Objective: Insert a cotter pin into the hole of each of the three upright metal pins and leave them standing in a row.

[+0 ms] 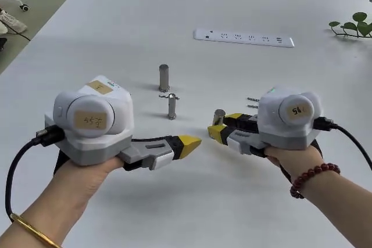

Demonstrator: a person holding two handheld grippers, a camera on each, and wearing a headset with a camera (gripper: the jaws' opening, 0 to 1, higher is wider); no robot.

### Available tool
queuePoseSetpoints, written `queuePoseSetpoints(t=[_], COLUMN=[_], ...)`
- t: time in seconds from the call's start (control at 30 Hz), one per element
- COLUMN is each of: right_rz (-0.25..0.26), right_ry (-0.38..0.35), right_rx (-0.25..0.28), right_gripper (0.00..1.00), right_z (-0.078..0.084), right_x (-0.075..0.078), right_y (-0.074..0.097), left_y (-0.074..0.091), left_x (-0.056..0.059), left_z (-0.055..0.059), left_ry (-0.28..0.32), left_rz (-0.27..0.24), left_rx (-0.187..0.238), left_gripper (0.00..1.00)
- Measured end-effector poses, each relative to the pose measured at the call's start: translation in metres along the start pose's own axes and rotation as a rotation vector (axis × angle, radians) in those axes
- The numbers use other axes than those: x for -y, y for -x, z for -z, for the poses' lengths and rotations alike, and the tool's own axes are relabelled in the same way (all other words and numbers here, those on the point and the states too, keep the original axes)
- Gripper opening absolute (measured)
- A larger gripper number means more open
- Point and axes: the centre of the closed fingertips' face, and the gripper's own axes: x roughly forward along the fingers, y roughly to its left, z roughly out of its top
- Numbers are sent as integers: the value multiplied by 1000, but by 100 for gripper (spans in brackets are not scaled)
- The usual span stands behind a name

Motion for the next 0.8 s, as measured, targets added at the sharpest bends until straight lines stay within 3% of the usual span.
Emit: queuePoseSetpoints(t=[0.33,0.7,0.8], right_rz=[-2,31,33], right_ry=[-13,-8,-9], right_rx=[-22,-94,-100], right_gripper=[26,27,27], right_z=[1,5,3], right_x=[10,39,49], right_y=[19,34,35], left_y=[0,-1,-1], left_x=[2,7,8], left_z=[-1,-1,-4], left_ry=[5,-1,1], left_rz=[1,14,15], left_rx=[2,0,17], left_gripper=[95,95,94])
